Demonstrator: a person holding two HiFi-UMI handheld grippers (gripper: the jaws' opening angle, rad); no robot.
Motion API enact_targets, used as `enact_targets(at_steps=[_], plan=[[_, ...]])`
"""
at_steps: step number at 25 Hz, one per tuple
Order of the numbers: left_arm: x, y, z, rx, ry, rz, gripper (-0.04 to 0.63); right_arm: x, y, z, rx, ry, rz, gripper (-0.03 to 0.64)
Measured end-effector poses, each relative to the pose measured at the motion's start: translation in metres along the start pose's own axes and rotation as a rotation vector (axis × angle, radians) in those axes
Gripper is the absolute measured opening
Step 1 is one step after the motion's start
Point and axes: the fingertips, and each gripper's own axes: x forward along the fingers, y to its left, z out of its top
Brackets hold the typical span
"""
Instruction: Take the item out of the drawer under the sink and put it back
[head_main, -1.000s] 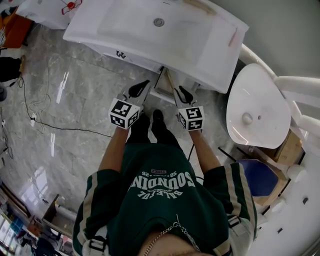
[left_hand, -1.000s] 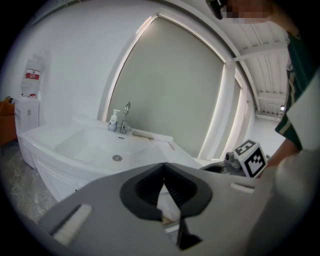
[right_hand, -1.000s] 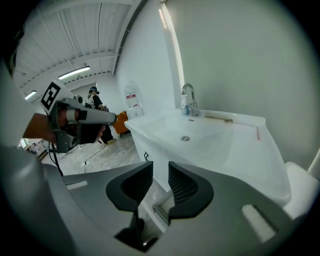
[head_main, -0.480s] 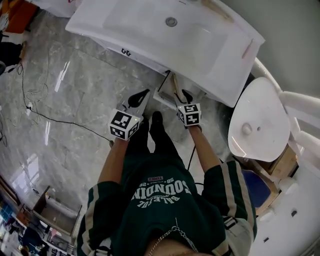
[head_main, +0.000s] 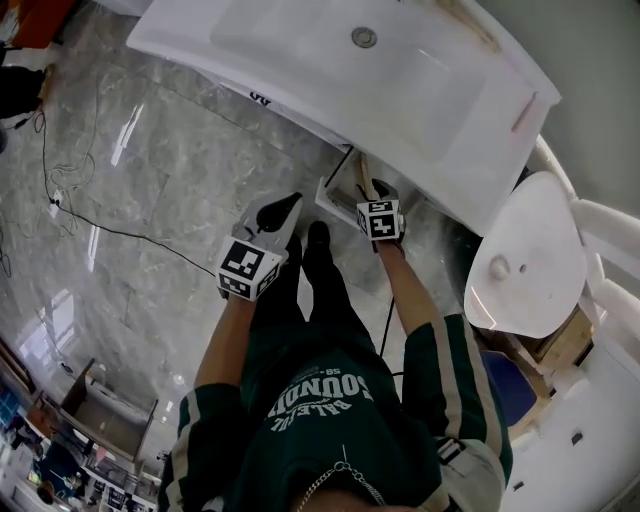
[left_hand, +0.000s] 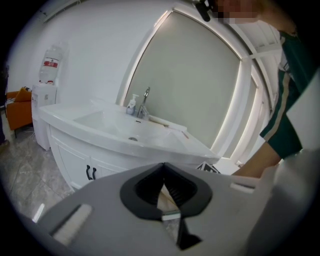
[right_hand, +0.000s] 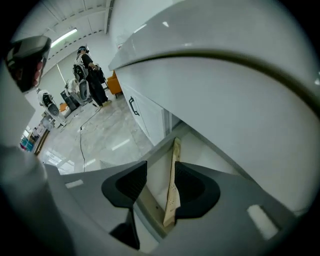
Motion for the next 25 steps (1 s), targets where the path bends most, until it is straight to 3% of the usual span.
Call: enact_targets(at_steps=[9, 20, 25], plan=[[-0.018, 0.024, -0.039, -0.037, 0.059, 0.041, 0.049, 0.058, -0.016, -0.034, -0.012, 0.157, -0.031, 0.149], [-0.020, 0.032, -0.049, -0.056, 0.084, 0.047, 0.050, 0.086, -0.028, -0.053, 0.007, 0.260, -0.079, 0.143], [-0.024, 0.033, -0.051, -0.059, 0.087, 0.048, 0.049, 0.085, -0.027, -0.055, 0.026, 0.292, -0.080, 0.052]])
